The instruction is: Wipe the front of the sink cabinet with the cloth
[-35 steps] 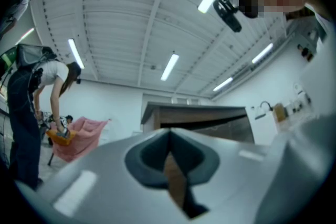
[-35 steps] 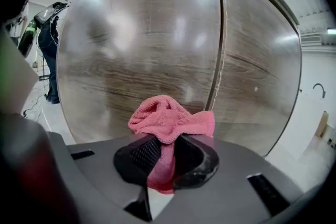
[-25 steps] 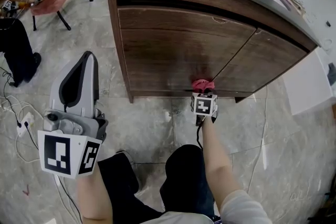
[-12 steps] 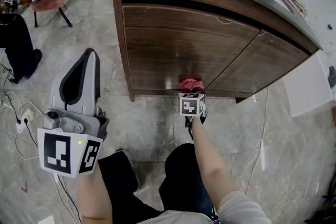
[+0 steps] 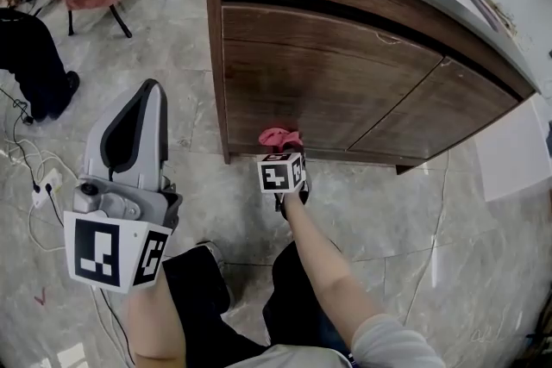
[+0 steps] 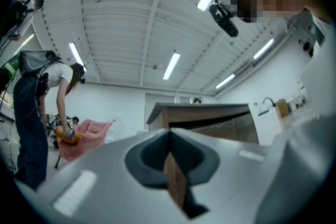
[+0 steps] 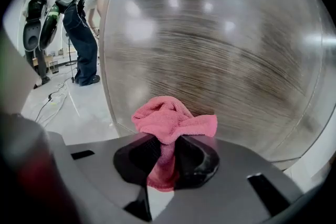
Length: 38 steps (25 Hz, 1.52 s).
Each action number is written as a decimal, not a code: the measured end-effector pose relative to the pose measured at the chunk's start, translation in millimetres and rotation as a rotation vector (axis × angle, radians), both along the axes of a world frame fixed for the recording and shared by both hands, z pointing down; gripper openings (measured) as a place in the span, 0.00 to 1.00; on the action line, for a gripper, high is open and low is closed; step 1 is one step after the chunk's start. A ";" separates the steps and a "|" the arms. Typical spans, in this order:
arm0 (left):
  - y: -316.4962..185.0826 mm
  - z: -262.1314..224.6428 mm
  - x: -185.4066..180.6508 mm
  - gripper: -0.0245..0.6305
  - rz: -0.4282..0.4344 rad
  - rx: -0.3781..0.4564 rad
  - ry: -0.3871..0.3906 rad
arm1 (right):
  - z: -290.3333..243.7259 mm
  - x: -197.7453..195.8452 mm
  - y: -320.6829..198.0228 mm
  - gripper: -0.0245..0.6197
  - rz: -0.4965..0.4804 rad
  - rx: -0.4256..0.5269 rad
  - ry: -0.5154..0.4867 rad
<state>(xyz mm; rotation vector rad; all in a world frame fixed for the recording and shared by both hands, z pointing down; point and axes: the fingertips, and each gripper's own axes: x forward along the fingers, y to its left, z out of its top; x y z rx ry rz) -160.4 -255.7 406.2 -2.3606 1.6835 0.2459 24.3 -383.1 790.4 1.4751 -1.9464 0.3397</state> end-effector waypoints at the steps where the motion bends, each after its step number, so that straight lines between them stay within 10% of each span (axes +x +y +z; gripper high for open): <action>1: 0.5 -0.1 -1.7 0.04 -0.003 0.000 0.000 | -0.2 -10.2 0.5 0.14 -0.016 -0.002 -0.005; 17: 4.6 -1.9 -17.0 0.04 -0.021 0.006 0.015 | -1.0 -113.6 5.3 0.14 -0.166 -0.014 -0.040; 38: -59.0 48.0 -26.7 0.04 -0.031 -0.101 0.015 | -65.9 -99.0 37.2 0.14 -0.121 0.188 -0.310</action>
